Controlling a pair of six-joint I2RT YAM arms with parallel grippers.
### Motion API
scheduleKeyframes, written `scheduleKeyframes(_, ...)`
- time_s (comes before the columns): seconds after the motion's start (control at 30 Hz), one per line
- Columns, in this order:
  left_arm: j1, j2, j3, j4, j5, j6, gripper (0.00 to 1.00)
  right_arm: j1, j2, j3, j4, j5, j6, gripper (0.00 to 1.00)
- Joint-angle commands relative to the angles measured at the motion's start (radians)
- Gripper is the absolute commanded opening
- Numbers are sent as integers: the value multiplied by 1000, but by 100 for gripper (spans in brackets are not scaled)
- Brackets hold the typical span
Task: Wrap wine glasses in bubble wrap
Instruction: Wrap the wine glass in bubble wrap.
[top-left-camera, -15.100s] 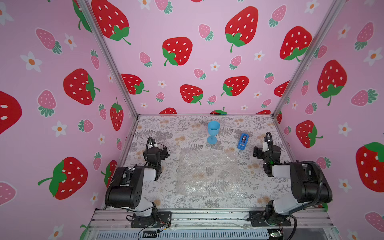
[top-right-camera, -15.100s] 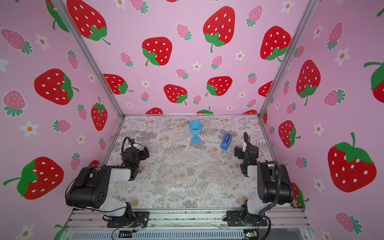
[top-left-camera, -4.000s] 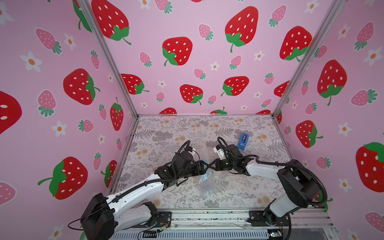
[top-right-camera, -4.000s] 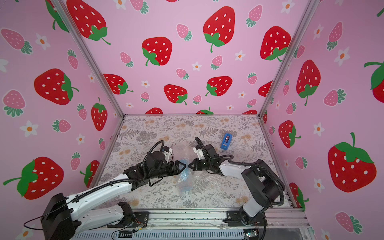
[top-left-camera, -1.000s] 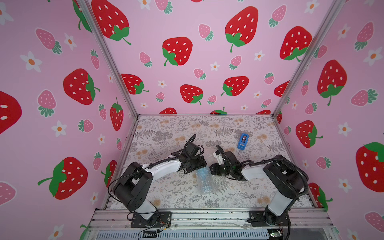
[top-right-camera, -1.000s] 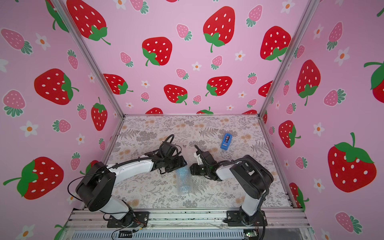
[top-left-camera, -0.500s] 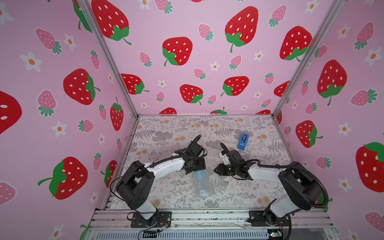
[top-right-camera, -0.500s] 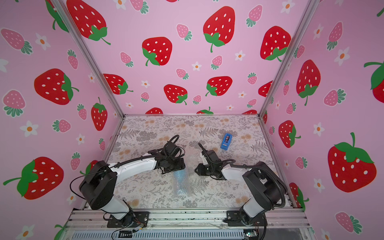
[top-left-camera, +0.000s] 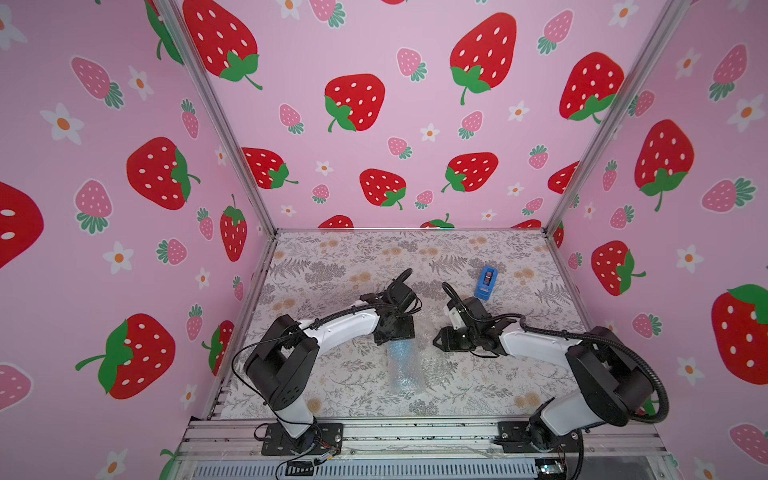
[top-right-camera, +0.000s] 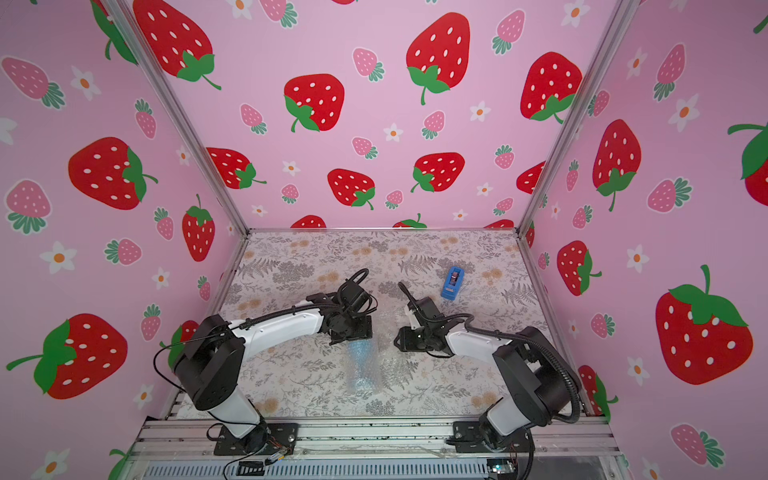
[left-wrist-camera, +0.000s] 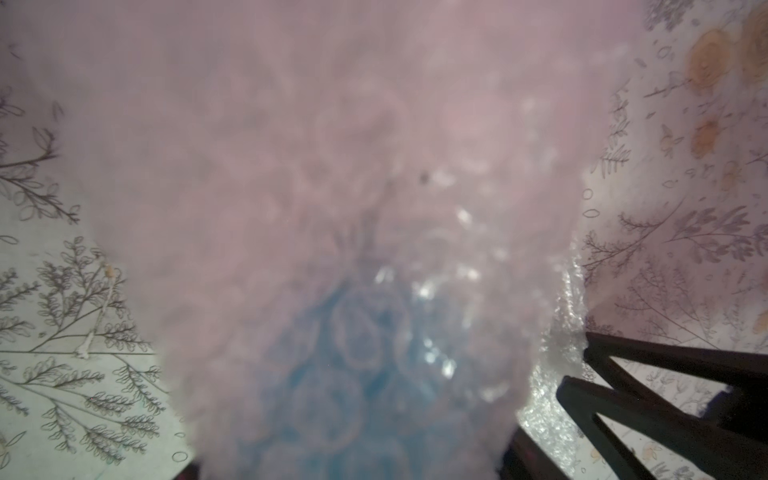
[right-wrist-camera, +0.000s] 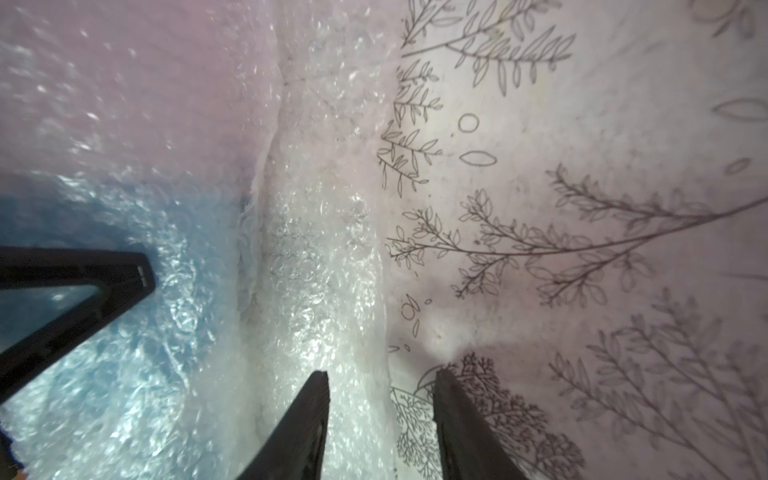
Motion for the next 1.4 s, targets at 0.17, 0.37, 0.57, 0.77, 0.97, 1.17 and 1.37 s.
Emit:
scheduleKeyframes(0.17,-1,47,13,-22,-5,-24,75,9,72,-17,136,-146,71,20)
scheduleKeyframes(0.37,-2,36,-9,24,10,-37,74,9,-23,-41,155,-144,99,0)
scheduleKeyframes(0.57,-1,42,-32,74,31,-49,73,11,-133,-43,122,-121,124,0)
scheduleKeyframes(0.77,0,60,-50,143,69,-68,73,19,-170,-46,120,-120,149,0)
scheduleKeyframes(0.97,0,73,-64,207,99,-80,71,30,-184,-45,130,-118,204,0)
scheduleKeyframes(1.17,11,57,-112,341,198,-99,74,44,-221,-33,52,-52,241,0)
scheduleKeyframes(1.37,31,20,-151,407,276,-88,88,46,-239,-47,39,-13,278,0)
